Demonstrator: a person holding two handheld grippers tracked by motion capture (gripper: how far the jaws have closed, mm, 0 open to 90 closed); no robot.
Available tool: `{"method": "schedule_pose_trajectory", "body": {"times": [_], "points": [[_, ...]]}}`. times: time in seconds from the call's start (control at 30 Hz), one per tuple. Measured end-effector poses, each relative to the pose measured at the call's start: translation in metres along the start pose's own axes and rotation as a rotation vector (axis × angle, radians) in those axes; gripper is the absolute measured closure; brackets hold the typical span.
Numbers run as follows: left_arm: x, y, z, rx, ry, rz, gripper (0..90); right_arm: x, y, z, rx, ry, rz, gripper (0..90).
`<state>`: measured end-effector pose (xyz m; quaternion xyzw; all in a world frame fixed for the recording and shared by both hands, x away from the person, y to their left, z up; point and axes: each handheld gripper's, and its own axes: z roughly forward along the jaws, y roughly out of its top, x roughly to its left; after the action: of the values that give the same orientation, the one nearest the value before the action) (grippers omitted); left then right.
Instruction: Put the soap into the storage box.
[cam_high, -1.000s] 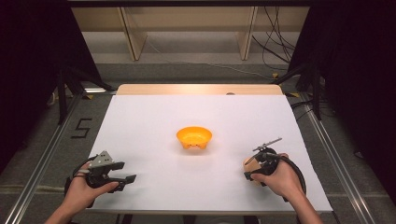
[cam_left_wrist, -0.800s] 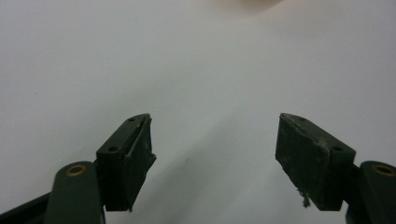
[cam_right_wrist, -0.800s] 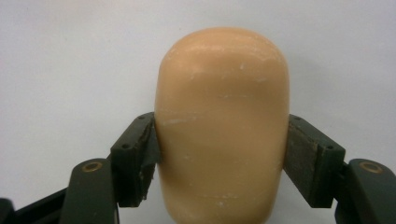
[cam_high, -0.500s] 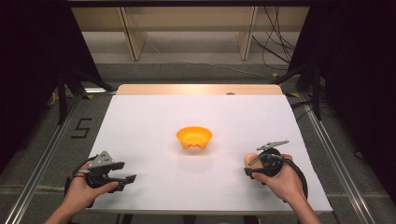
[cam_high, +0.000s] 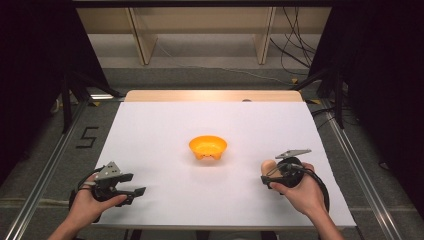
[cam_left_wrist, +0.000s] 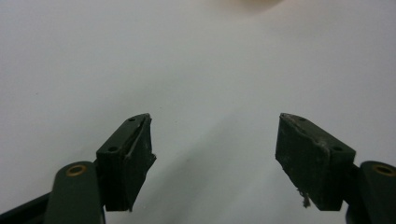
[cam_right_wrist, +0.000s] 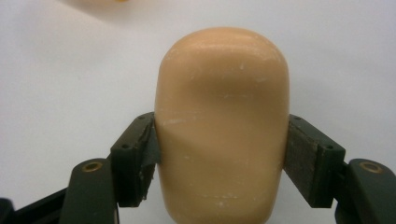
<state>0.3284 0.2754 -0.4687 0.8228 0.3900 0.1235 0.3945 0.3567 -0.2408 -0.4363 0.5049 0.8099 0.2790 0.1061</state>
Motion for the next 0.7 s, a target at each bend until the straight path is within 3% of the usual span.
{"method": "schedule_pose_trajectory", "body": {"times": [0.07,0.13,0.2,0.33,0.37,0.47,0.7], "points": [[0.0,0.0,0.0,-0.003,-0.002,-0.003,27.0,0.001,0.001,0.001,-0.049,-0.004,0.012,33.6],[0.0,0.0,0.0,0.002,-0.008,-0.002,27.0,0.002,0.003,-0.002,-0.045,-0.007,0.008,33.6],[0.0,0.0,0.0,-0.001,-0.007,-0.003,27.0,-0.001,0.005,-0.003,-0.067,-0.006,-0.028,33.6],[0.0,0.0,0.0,-0.001,-0.006,-0.001,27.0,0.001,0.008,-0.005,-0.096,-0.021,-0.028,33.6],[0.0,0.0,0.0,-0.001,-0.006,-0.002,27.0,0.0,0.01,-0.005,-0.119,-0.019,-0.054,33.6],[0.0,0.0,0.0,-0.002,-0.007,-0.002,27.0,0.002,0.01,-0.007,-0.113,-0.024,-0.024,33.6],[0.0,0.0,-0.001,-0.001,-0.007,0.0,27.0,0.003,0.015,-0.009,-0.142,-0.034,-0.03,33.6]]}}
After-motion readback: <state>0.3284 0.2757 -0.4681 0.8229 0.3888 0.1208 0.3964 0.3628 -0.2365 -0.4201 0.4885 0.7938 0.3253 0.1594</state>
